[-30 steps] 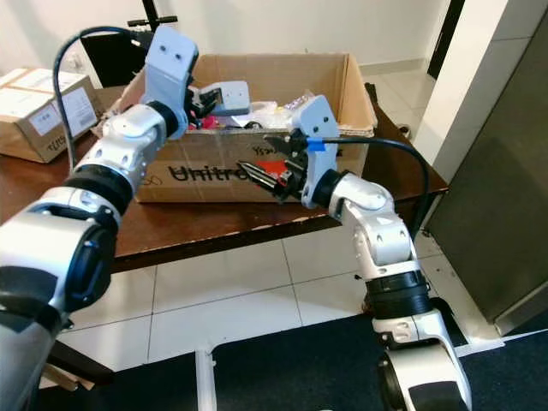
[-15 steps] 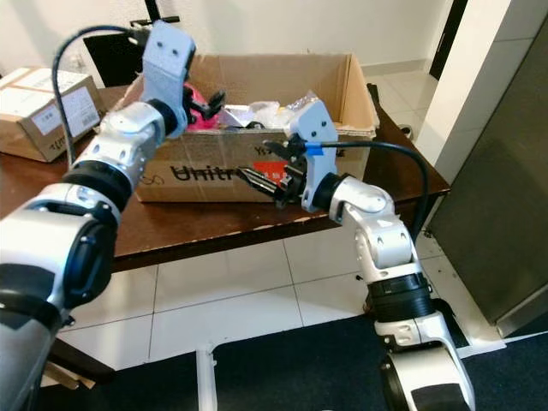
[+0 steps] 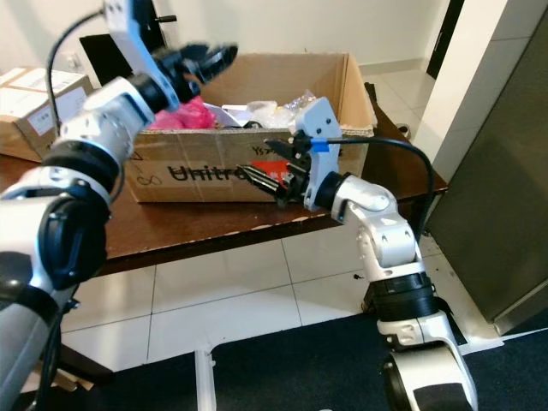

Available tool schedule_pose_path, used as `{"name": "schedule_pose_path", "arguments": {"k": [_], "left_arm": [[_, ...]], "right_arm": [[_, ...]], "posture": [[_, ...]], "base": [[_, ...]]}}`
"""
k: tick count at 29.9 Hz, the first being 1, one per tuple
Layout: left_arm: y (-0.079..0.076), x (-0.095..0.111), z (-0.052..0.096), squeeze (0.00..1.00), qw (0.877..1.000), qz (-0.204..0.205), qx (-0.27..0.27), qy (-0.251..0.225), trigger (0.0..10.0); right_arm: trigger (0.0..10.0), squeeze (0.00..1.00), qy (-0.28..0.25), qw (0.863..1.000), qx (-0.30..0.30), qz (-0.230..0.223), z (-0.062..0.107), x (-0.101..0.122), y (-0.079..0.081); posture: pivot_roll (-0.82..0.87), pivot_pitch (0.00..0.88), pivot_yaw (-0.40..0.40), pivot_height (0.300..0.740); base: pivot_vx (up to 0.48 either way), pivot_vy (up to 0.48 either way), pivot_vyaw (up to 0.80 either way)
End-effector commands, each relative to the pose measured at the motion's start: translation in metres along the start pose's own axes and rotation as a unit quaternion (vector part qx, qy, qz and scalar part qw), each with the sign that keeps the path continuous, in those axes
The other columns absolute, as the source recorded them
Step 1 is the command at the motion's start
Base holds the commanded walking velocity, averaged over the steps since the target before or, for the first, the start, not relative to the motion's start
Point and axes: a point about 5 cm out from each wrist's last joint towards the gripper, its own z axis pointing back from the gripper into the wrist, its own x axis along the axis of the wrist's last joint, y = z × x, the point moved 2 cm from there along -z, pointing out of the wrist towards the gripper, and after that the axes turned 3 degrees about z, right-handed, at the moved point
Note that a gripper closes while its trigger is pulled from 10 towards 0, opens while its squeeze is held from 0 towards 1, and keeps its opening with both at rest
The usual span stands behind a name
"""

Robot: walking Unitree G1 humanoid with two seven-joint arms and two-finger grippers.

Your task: Picking trash to rubbish bin

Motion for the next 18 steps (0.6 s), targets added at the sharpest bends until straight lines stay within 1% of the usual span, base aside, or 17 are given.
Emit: {"name": "schedule_pose_path", "arguments": {"k": [1,2,3,5,6,7,8,9,11,12,15,16,17,18], "left_arm": [[-0.005,-0.014,0.013,0.0,0.997,0.007,-0.066,0.045,10.0],[-0.007,-0.02,0.018,0.0,0.995,0.009,-0.083,0.061,10.0],[-0.007,-0.02,0.018,0.0,0.995,0.009,-0.083,0.061,10.0],[-0.008,-0.037,0.032,0.0,0.988,0.016,-0.116,0.104,10.0],[-0.008,-0.037,0.032,0.0,0.988,0.016,-0.116,0.104,10.0],[-0.01,-0.051,0.045,0.0,0.98,0.019,-0.139,0.141,10.0],[-0.01,-0.058,0.053,0.0,0.977,0.02,-0.142,0.16,10.0],[-0.01,-0.058,0.053,0.0,0.977,0.02,-0.142,0.16,10.0],[-0.01,-0.068,0.065,0.0,0.973,0.027,-0.145,0.179,10.0],[-0.012,-0.075,0.074,0.0,0.97,0.042,-0.152,0.186,10.0],[-0.019,-0.089,0.087,0.0,0.965,0.082,-0.163,0.191,10.0],[-0.022,-0.098,0.092,0.0,0.963,0.094,-0.161,0.195,10.0],[-0.022,-0.098,0.092,0.0,0.963,0.094,-0.161,0.195,10.0],[-0.025,-0.106,0.096,0.0,0.961,0.108,-0.159,0.199,10.0]], "right_arm": [[10.0,0.0,0.0,0.999,0.037,-0.01,0.003,-0.002,0.01],[10.0,0.0,-0.001,0.999,0.046,-0.012,0.004,-0.001,0.013],[10.0,0.0,-0.001,0.999,0.046,-0.012,0.004,-0.001,0.013],[10.0,0.0,0.004,0.998,0.064,-0.019,0.007,-0.003,0.017],[10.0,0.0,0.004,0.998,0.064,-0.019,0.007,-0.003,0.017],[10.0,0.0,0.01,0.997,0.075,-0.025,0.009,-0.006,0.019],[10.0,0.0,0.014,0.996,0.08,-0.029,0.01,-0.008,0.02],[10.0,0.0,0.014,0.996,0.08,-0.029,0.01,-0.008,0.02],[10.0,0.0,0.022,0.995,0.091,-0.034,0.012,-0.012,0.022],[10.0,0.0,0.029,0.994,0.1,-0.038,0.013,-0.014,0.025],[10.0,0.0,0.046,0.991,0.117,-0.046,0.017,-0.021,0.03],[10.0,0.0,0.076,0.988,0.128,-0.035,0.019,-0.031,0.035],[10.0,0.0,0.076,0.988,0.128,-0.035,0.019,-0.031,0.035],[10.0,0.0,0.105,0.984,0.138,-0.028,0.021,-0.04,0.039]], "posture": [[-0.1,0.116,0.035,0.74],[-0.09,0.117,0.034,0.74],[-0.09,0.117,0.034,0.74],[-0.09,0.118,0.038,0.74],[-0.09,0.118,0.038,0.74],[-0.09,0.118,0.038,0.74],[-0.09,0.118,0.038,0.74],[-0.09,0.118,0.038,0.74],[-0.1,0.12,0.04,0.74],[-0.1,0.121,0.038,0.74],[-0.09,0.122,0.036,0.74],[-0.09,0.125,0.039,0.74],[-0.09,0.125,0.039,0.74],[-0.09,0.125,0.039,0.74]], "base": [[0.0,0.0,0.0],[0.0,0.0,0.0],[0.0,0.0,0.0],[0.0,0.0,0.0],[0.0,0.0,0.0],[0.0,0.0,0.0],[0.0,0.0,0.0],[0.0,0.0,0.0],[0.0,0.0,0.0],[0.0,0.0,0.0],[0.0,0.0,0.0],[0.0,0.0,0.0],[0.0,0.0,0.0],[0.0,0.0,0.0]]}}
